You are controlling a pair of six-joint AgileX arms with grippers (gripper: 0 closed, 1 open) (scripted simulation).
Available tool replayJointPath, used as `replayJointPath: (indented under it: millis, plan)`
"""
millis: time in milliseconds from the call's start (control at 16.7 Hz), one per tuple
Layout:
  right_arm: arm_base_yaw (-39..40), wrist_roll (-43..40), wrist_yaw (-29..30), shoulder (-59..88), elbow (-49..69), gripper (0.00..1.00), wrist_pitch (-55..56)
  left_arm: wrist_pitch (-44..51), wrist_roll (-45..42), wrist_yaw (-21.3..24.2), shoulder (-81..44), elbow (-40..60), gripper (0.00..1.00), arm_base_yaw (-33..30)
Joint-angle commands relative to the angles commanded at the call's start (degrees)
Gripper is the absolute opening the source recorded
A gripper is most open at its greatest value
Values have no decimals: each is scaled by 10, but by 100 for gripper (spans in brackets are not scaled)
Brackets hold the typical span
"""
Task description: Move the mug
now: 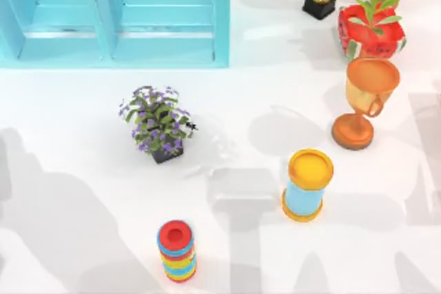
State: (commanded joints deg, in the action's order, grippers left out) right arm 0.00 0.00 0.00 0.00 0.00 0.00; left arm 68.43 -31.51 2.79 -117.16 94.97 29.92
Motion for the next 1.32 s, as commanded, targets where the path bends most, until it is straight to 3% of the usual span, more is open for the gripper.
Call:
replayJointPath:
  millis: [180,480,900,1200,1320]
  plan:
    - [0,0,0,0,0,100,0,28,-33,5,-7,34,0,33]
    - [0,0,0,0,0,100,0,25,-34,3,-5,31,0,31]
    - [0,0,0,0,0,100,0,-90,-41,4,-44,-45,0,40]
    - [0,0,0,0,0,100,0,-99,-42,5,-48,-53,0,41]
    - [0,0,0,0,0,100,0,-99,-42,5,-48,-53,15,41]
